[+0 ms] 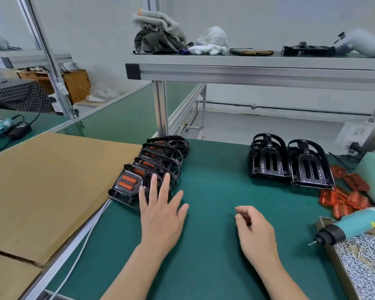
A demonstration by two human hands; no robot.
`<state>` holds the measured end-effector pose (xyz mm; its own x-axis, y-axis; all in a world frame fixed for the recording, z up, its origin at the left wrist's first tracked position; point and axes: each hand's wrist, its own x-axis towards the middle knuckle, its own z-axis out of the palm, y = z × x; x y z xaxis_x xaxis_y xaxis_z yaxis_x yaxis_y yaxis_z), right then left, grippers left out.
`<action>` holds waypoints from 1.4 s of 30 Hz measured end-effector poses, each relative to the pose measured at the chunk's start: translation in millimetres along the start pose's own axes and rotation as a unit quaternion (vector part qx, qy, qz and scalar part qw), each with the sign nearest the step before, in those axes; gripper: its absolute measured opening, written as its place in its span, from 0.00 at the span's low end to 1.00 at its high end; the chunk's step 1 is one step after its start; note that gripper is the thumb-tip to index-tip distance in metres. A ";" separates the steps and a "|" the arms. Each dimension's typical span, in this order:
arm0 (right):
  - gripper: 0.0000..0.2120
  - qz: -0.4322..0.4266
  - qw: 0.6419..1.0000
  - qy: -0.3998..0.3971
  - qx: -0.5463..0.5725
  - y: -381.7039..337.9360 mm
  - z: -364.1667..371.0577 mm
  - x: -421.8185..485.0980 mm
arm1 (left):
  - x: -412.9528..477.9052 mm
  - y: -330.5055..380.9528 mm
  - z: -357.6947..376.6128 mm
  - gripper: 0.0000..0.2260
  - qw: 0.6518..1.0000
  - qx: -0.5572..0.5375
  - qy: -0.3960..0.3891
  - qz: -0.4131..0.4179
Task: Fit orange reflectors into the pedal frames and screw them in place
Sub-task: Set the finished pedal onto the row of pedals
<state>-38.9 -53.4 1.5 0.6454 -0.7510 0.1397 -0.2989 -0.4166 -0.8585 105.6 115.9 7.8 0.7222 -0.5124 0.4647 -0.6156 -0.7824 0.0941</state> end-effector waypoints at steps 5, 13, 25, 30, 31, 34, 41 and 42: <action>0.08 0.000 1.000 0.002 0.006 -0.7 0.1 -0.7 | 5.2 -3.6 16.4 0.21 0.999 0.025 -0.012 -0.018; 0.08 0.010 1.000 -0.005 0.018 -2.2 -0.6 -0.1 | 9.6 -2.9 18.5 0.22 0.999 0.022 -0.028 -0.024; 0.10 0.031 0.999 -0.043 0.004 -12.2 -5.0 8.9 | 5.1 37.7 17.7 0.14 0.989 -0.060 0.062 0.123; 0.14 0.022 0.999 -0.038 -0.012 -26.6 -15.1 27.1 | 2.8 57.8 24.2 0.16 0.982 -0.070 0.009 0.178; 0.15 0.015 1.000 -0.022 -0.015 -30.7 -20.3 36.7 | 3.6 57.6 24.9 0.16 0.981 -0.073 -0.001 0.178; 0.16 -0.002 0.998 0.019 -0.057 -38.9 -39.2 72.1 | 4.0 55.9 26.1 0.16 0.981 -0.082 -0.024 0.173; 0.30 -0.007 0.921 -0.014 -0.389 -21.1 -60.2 136.5 | 4.1 55.6 26.0 0.18 0.978 -0.095 -0.039 0.179; 0.32 -0.015 0.902 -0.021 -0.430 -17.9 -60.5 141.3 | 4.4 55.8 25.5 0.17 0.978 -0.097 -0.043 0.179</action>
<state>15.1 -183.1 66.4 0.6830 -0.7200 0.1228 -0.7041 -0.6938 -0.1514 82.5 61.0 -7.4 0.4676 -0.7758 0.4236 -0.8765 -0.4690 0.1084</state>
